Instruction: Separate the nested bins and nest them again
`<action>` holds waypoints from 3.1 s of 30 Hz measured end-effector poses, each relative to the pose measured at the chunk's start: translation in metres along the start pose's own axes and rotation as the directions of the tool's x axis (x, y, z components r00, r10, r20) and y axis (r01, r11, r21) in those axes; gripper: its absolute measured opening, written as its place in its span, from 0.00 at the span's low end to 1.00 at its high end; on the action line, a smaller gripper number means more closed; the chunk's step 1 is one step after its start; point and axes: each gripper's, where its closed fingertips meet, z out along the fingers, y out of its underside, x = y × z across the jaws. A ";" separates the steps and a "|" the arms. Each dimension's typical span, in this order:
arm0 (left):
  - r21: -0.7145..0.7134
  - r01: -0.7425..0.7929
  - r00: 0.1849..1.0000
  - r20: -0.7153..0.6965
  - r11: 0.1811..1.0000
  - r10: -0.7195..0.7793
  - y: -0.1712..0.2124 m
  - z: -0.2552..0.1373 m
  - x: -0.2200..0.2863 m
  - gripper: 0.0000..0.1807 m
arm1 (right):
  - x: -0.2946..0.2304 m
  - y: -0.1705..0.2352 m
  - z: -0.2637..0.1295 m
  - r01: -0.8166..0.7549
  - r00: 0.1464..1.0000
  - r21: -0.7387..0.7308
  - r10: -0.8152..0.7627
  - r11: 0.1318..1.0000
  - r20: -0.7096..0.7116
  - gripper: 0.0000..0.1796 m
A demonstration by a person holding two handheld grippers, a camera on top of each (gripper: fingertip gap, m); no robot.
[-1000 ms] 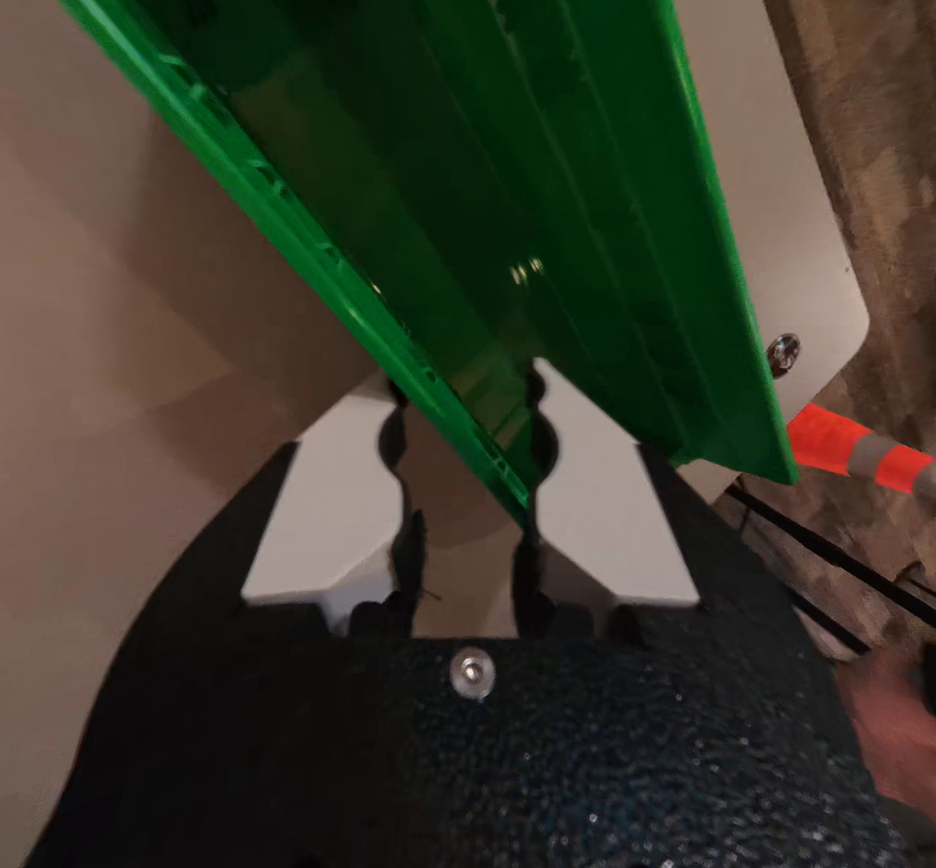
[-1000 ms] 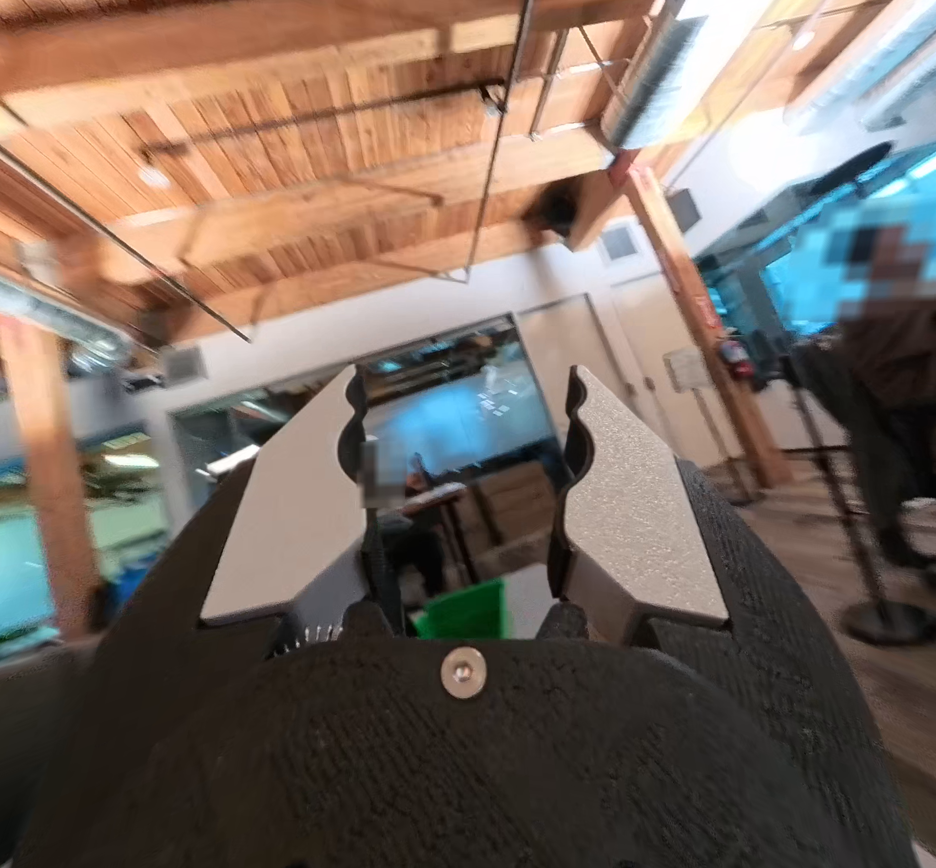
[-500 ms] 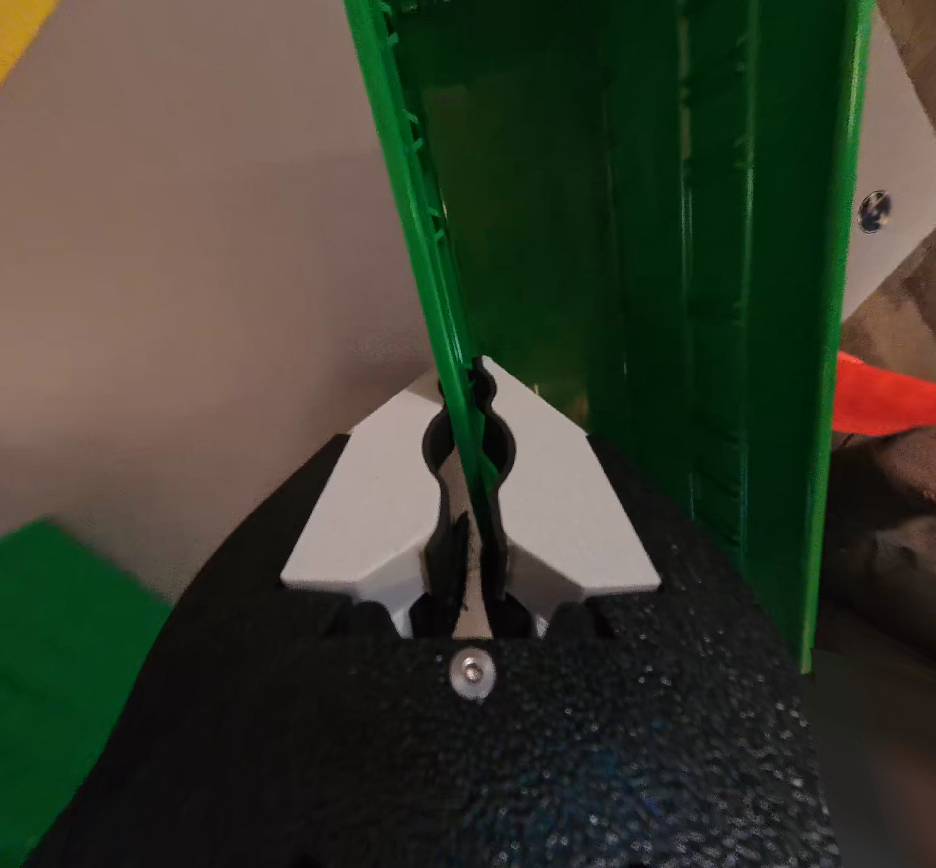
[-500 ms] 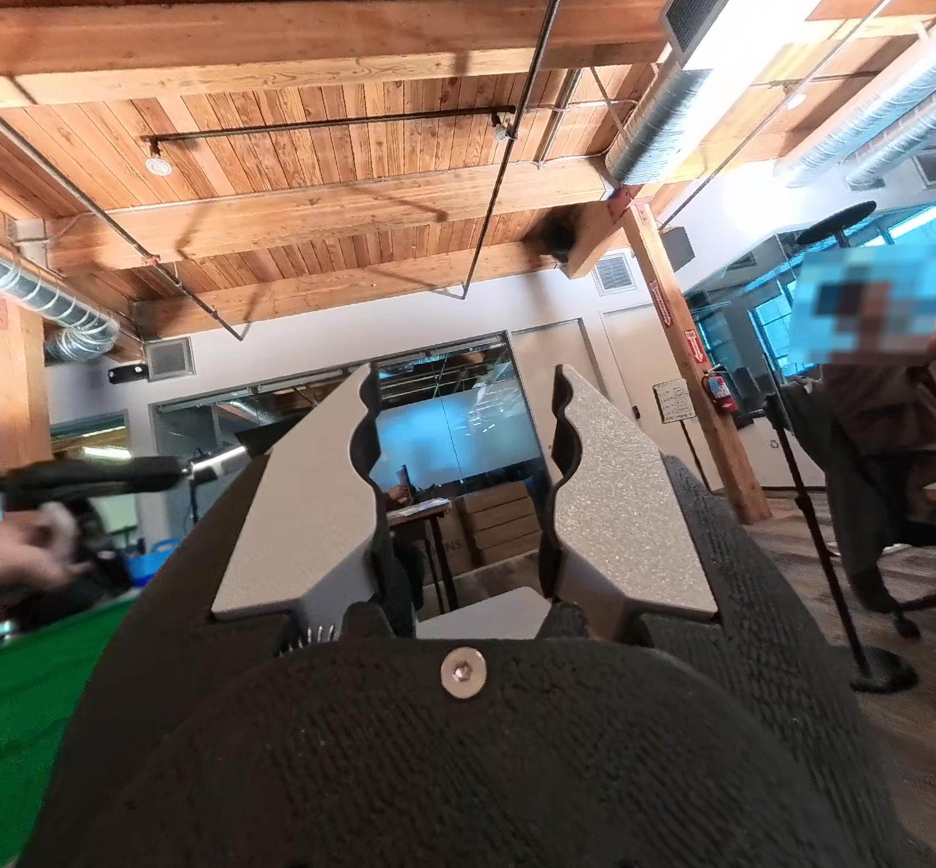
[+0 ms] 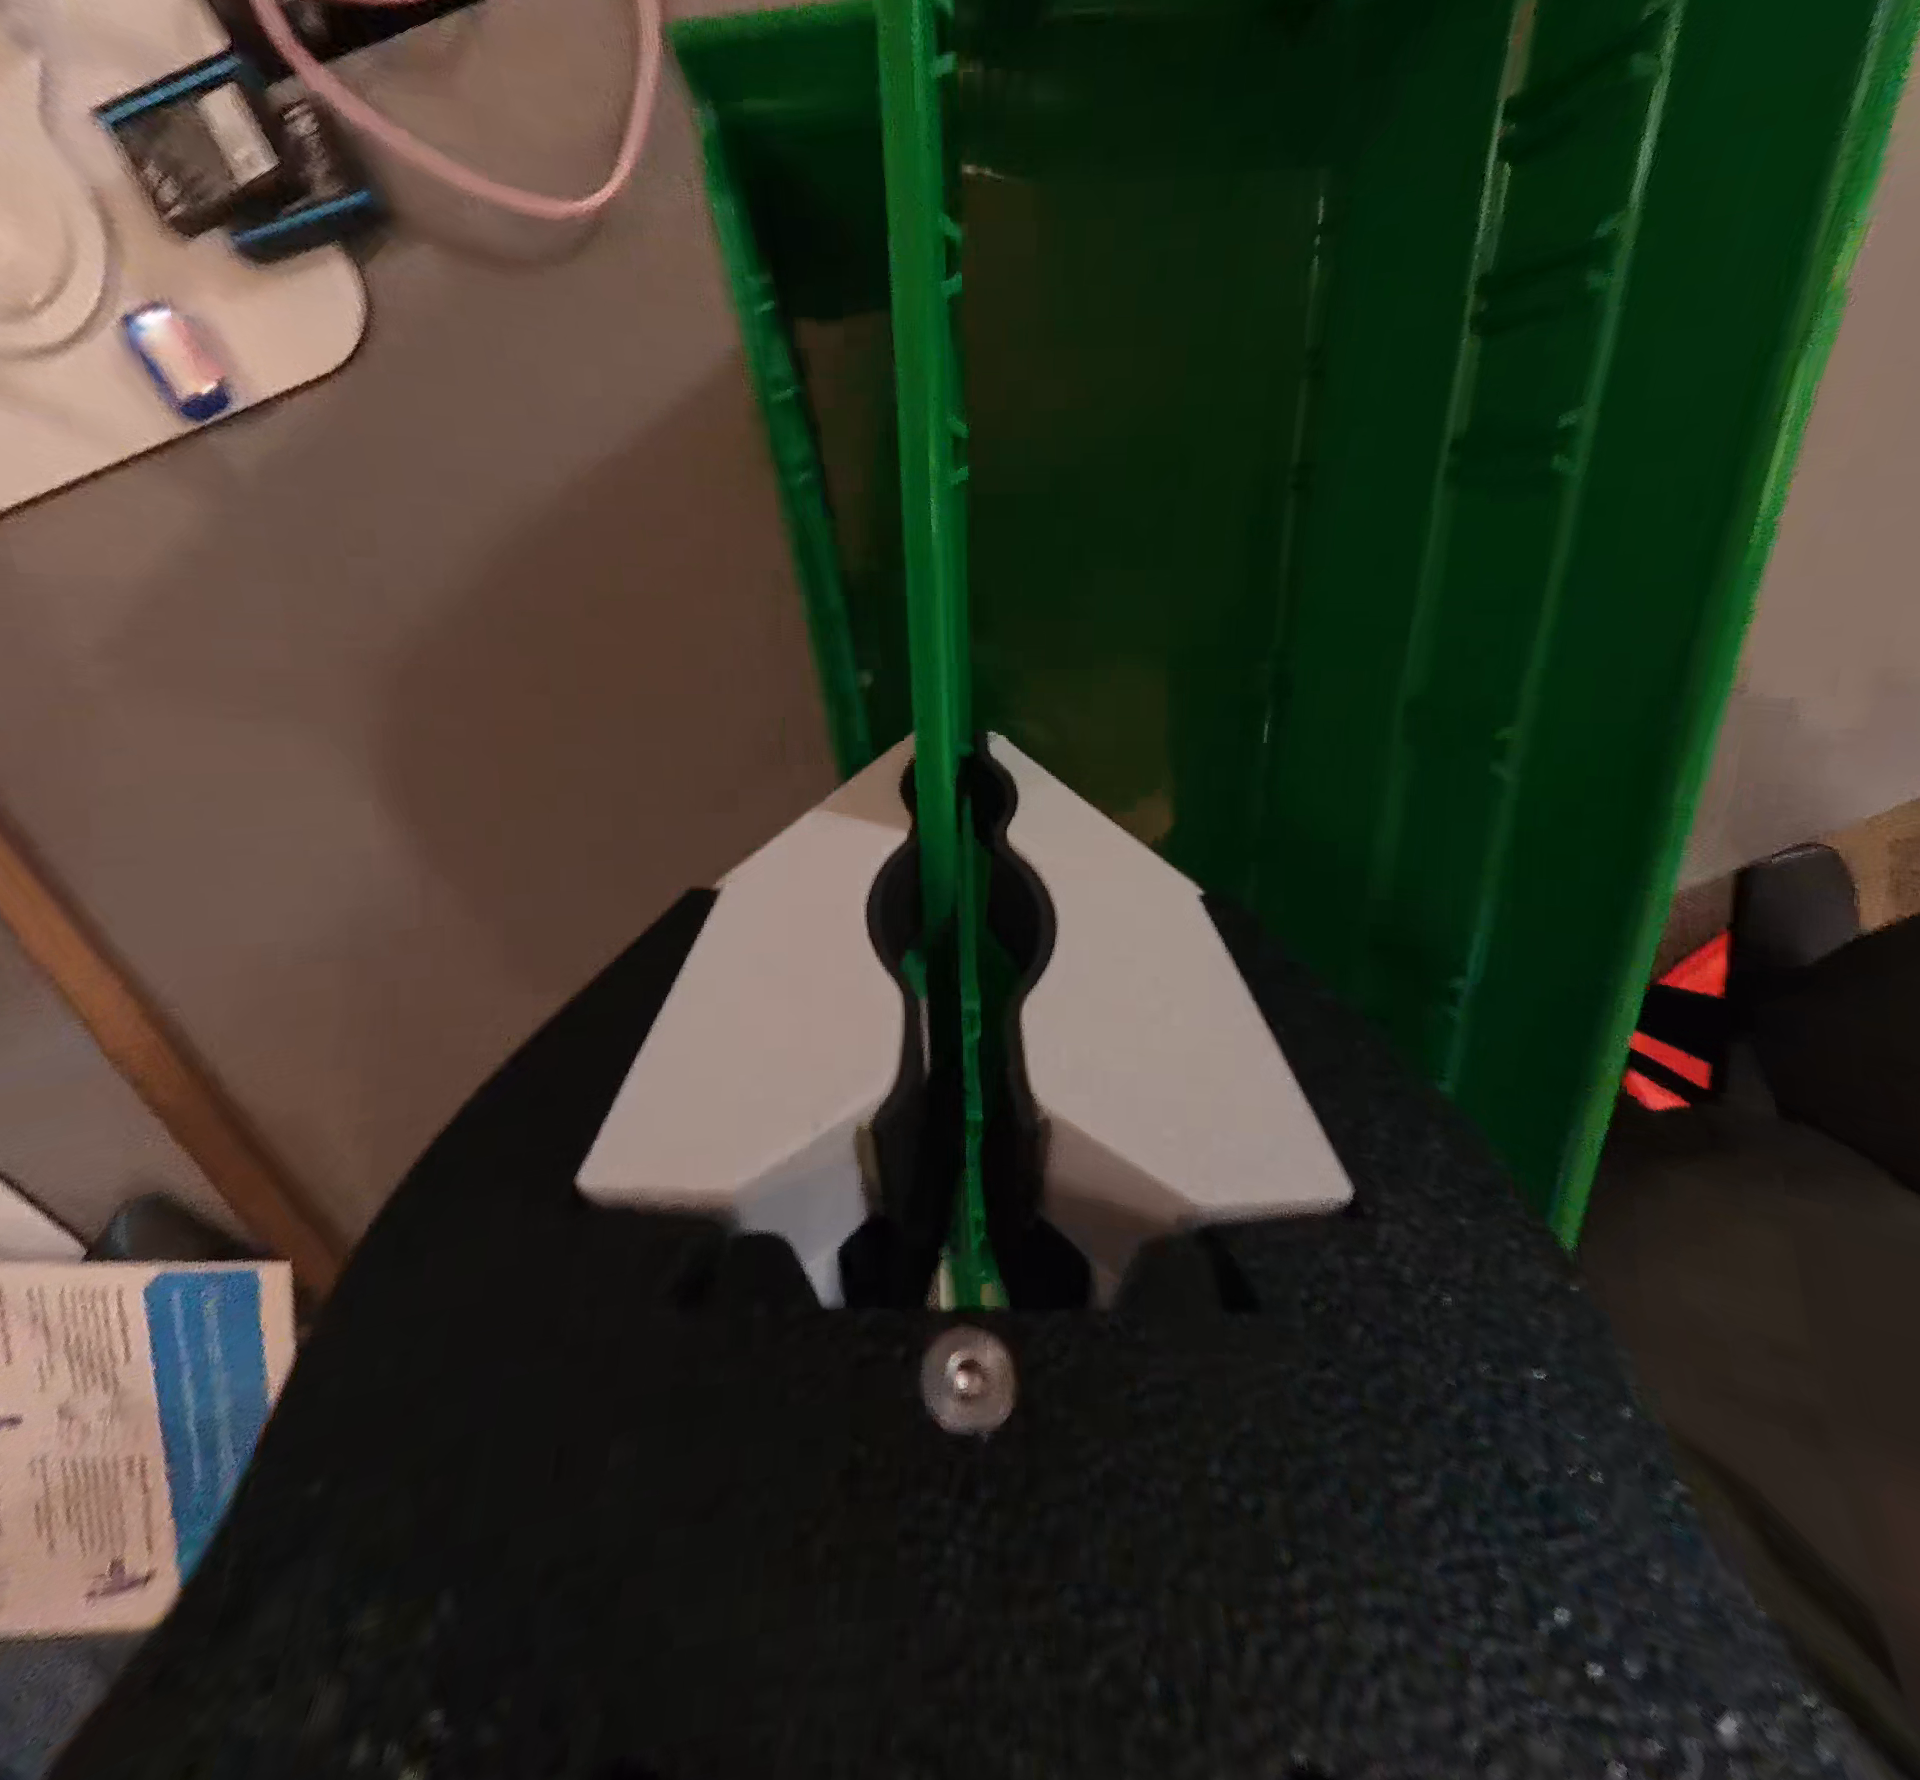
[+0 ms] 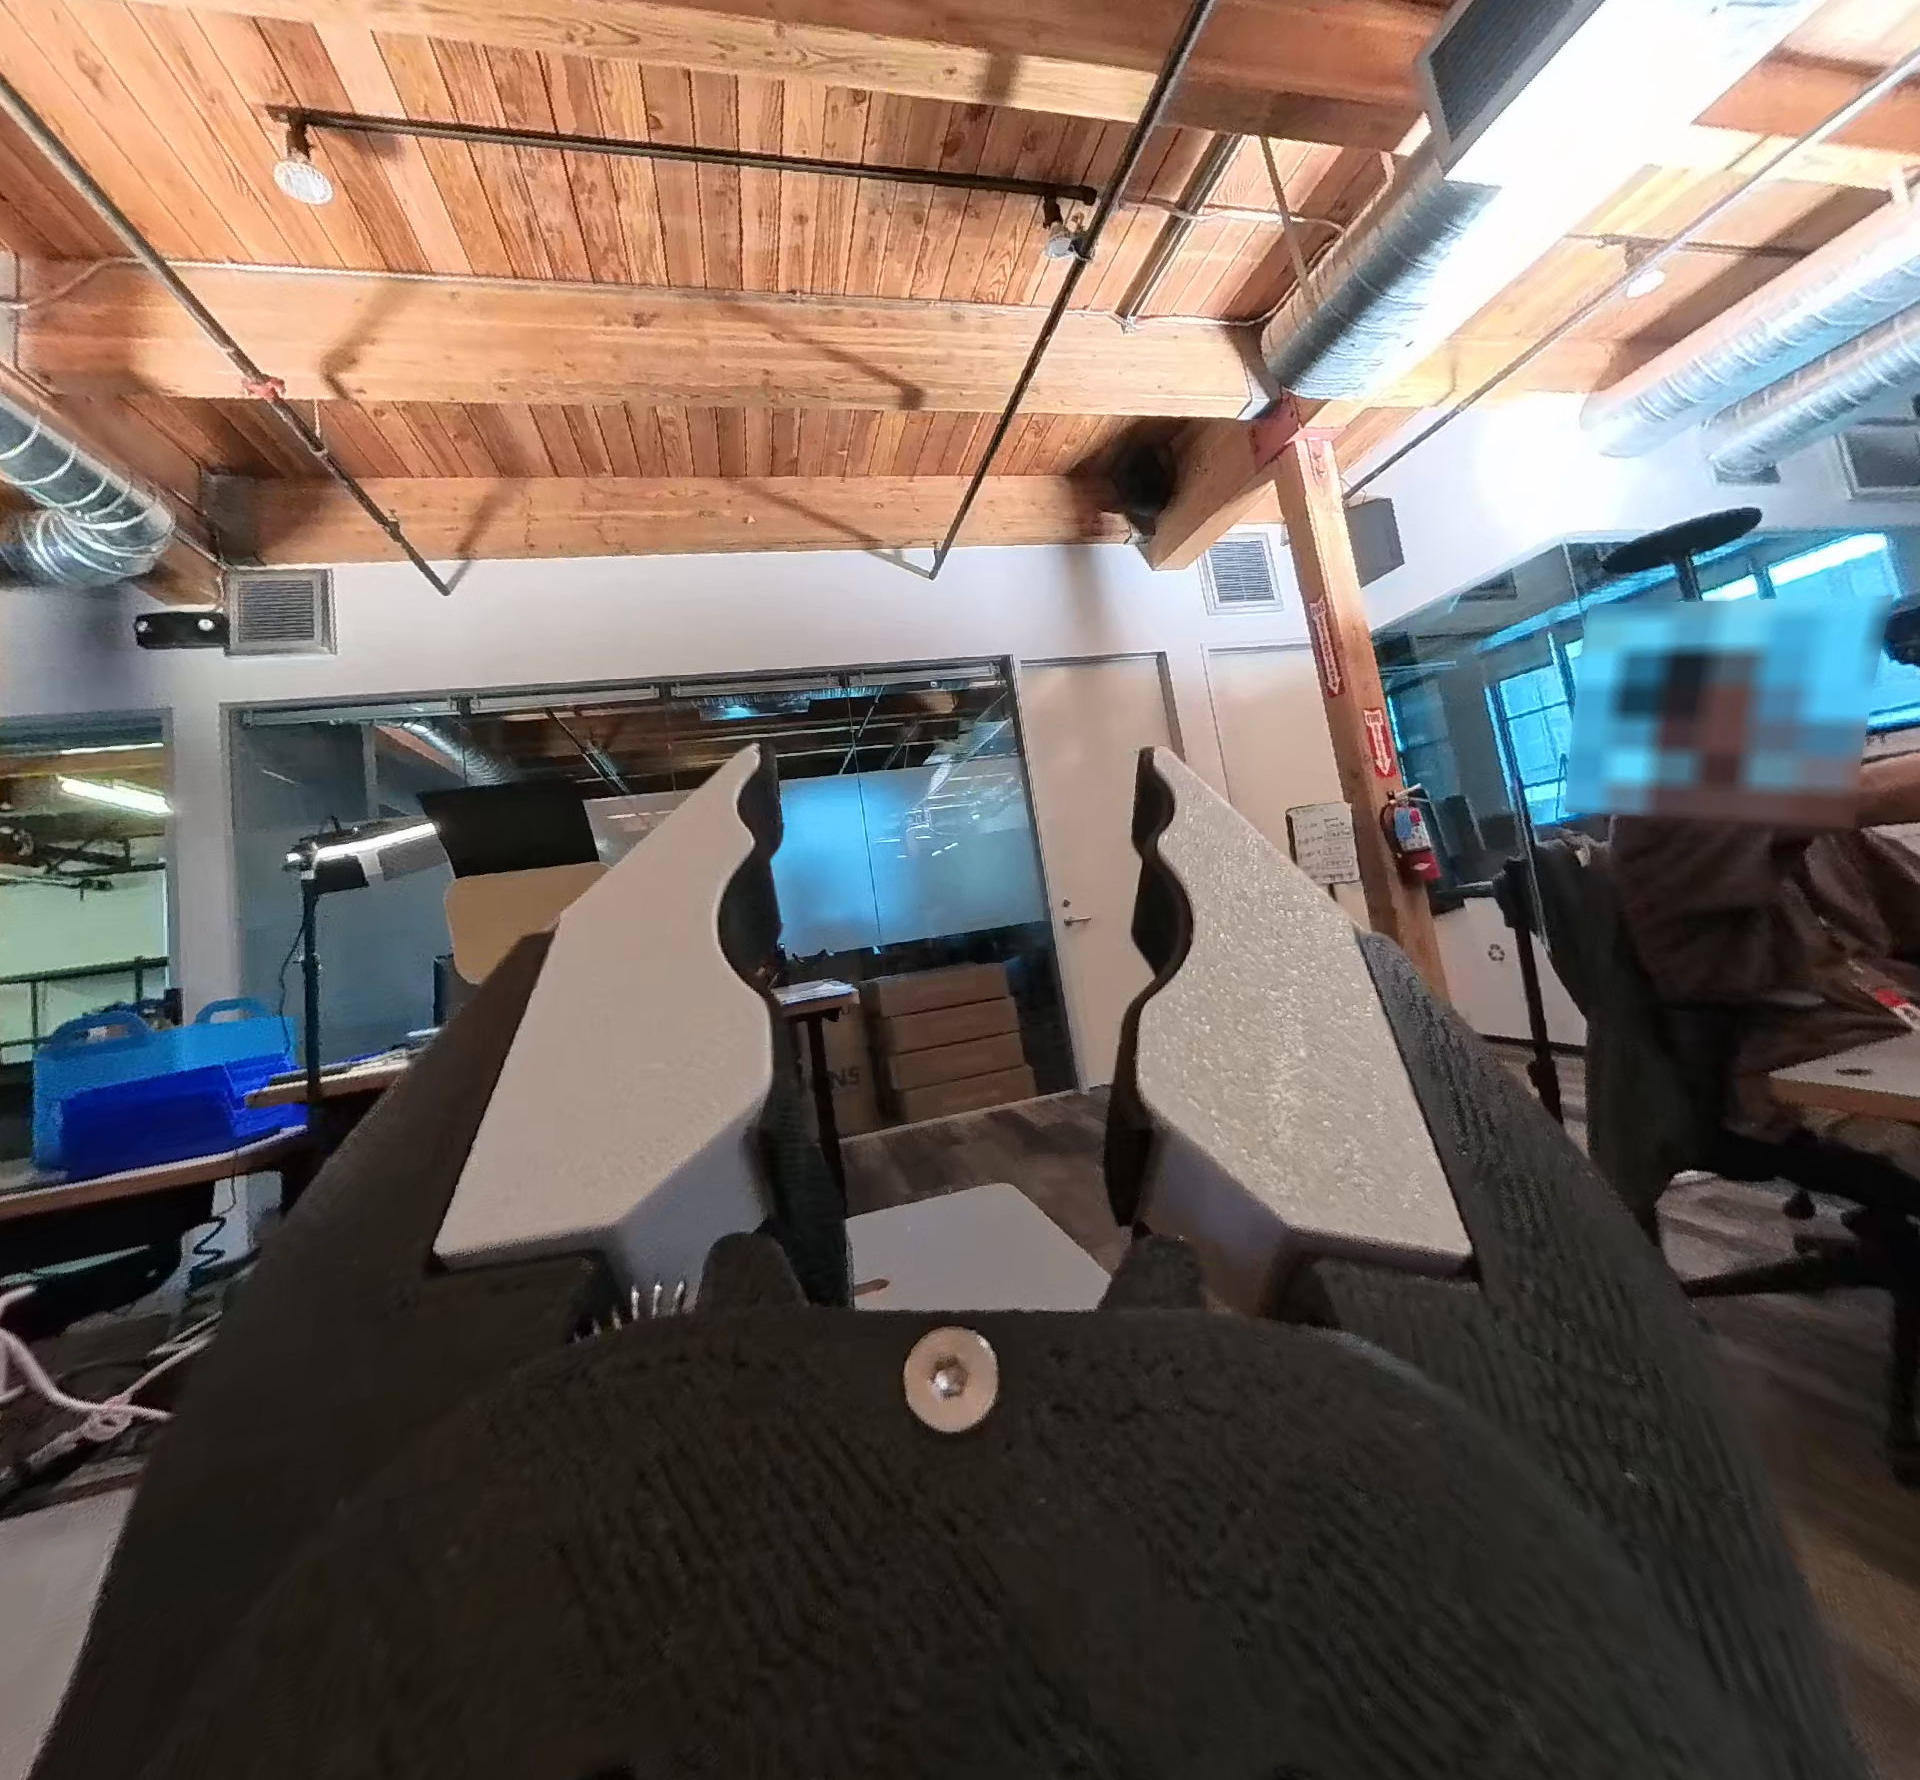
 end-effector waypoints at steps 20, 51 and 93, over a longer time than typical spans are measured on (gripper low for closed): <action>-0.053 0.132 0.988 0.086 0.990 -0.127 0.003 0.069 -0.033 0.01 | -0.052 0.011 0.009 0.117 0.988 -0.026 -0.114 0.993 0.104 0.38; 0.441 0.062 0.961 -0.268 0.895 0.065 0.023 0.023 0.017 0.55 | -0.072 0.023 0.014 0.119 0.980 -0.044 -0.110 0.992 0.167 0.38; 0.928 0.366 0.887 -0.370 0.067 0.277 0.126 0.051 0.012 0.72 | -0.578 0.248 -0.061 0.741 0.639 -0.640 0.508 -0.205 0.578 0.81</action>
